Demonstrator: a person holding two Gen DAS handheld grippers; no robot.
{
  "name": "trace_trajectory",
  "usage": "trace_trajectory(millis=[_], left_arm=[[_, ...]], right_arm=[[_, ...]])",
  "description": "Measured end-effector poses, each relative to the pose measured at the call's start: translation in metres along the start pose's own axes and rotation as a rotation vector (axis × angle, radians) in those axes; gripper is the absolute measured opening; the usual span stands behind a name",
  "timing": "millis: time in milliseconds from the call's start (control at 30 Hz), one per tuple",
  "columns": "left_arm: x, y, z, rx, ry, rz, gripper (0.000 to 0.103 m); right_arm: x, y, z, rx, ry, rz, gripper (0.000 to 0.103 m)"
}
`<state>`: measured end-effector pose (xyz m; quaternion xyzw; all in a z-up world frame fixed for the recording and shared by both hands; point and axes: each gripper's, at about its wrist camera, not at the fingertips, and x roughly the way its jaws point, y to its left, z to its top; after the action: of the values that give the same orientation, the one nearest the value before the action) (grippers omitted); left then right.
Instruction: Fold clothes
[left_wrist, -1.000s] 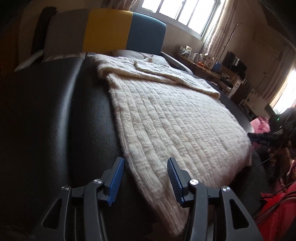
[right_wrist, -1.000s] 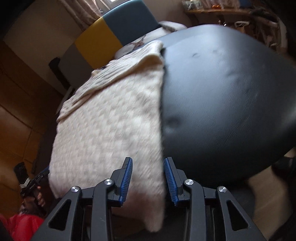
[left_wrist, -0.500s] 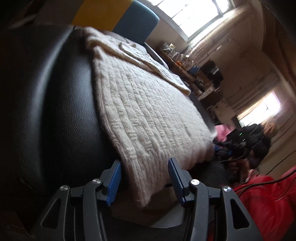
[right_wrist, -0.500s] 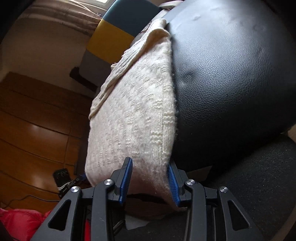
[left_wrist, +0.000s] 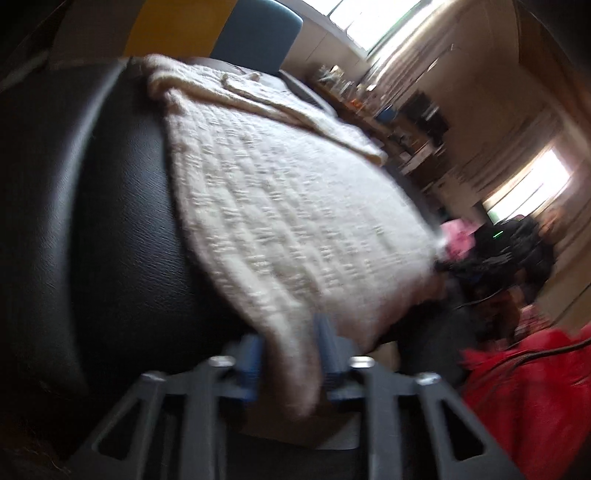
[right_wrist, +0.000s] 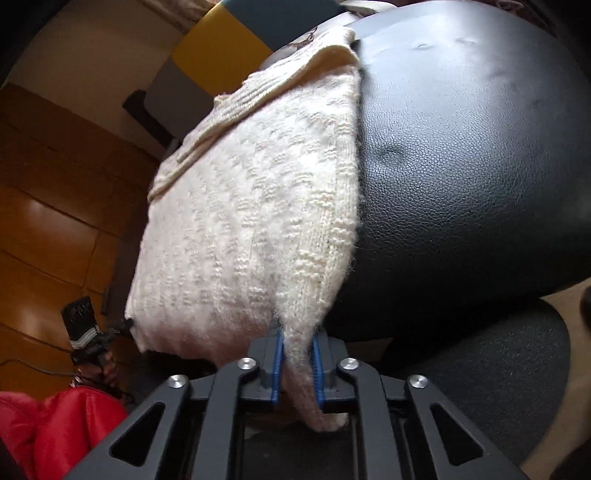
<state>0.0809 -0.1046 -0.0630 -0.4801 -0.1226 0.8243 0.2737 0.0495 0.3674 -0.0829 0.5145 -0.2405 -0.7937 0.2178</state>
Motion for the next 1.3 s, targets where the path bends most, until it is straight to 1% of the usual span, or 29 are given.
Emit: trace_trajectory(millis=[100,200,267,367,500,533,667,767,800,867,933,1067,1133,1200,1300], left_arm=[[-0.005,0.004,0.003,-0.053,0.007,-0.058,0.005],[-0.020,0.000,0.002,-0.039,-0.025,-0.120,0.005],[-0.031,-0.004,0.005,-0.049,-0.057,-0.180,0.005],[-0.049,-0.007,0.005,-0.057,-0.106,-0.233,0.005],[-0.072,-0.008,0.004,-0.090,-0.160,-0.301,0.004],[-0.081,-0.010,0.002,-0.102,-0.178,-0.335,0.004],[-0.116,-0.020,0.003,-0.105,-0.259,-0.427,0.004],[-0.141,-0.018,0.010,-0.149,-0.345,-0.496,0.004],[-0.146,-0.016,0.013,-0.160,-0.358,-0.519,0.004],[-0.152,-0.007,0.024,-0.201,-0.413,-0.557,0.004],[-0.152,0.004,0.039,-0.231,-0.451,-0.573,0.004],[-0.136,0.031,0.076,-0.309,-0.489,-0.568,0.004],[-0.123,0.049,0.097,-0.343,-0.497,-0.554,0.005],[-0.109,0.066,0.111,-0.380,-0.495,-0.551,0.005],[-0.082,0.094,0.128,-0.460,-0.477,-0.513,0.005]], right_arm=[[-0.001,0.008,0.000,-0.003,-0.009,0.019,0.012],[-0.010,0.020,0.003,-0.004,-0.031,0.072,0.011],[-0.016,0.027,0.006,-0.005,-0.045,0.099,0.011],[-0.028,0.030,0.007,0.009,-0.068,0.162,0.011],[-0.042,0.034,0.008,0.058,-0.117,0.275,0.011],[-0.047,0.035,0.008,0.070,-0.136,0.312,0.011],[-0.070,0.044,0.007,0.093,-0.219,0.455,0.011],[-0.080,0.049,0.016,0.110,-0.269,0.528,0.011],[-0.080,0.050,0.022,0.119,-0.283,0.546,0.011],[-0.080,0.051,0.034,0.138,-0.311,0.582,0.011],[-0.072,0.048,0.055,0.163,-0.330,0.586,0.011],[-0.054,0.041,0.102,0.215,-0.365,0.580,0.011],[-0.044,0.037,0.125,0.242,-0.382,0.577,0.011],[-0.034,0.028,0.142,0.277,-0.388,0.549,0.011],[-0.007,0.012,0.172,0.346,-0.374,0.489,0.011]])
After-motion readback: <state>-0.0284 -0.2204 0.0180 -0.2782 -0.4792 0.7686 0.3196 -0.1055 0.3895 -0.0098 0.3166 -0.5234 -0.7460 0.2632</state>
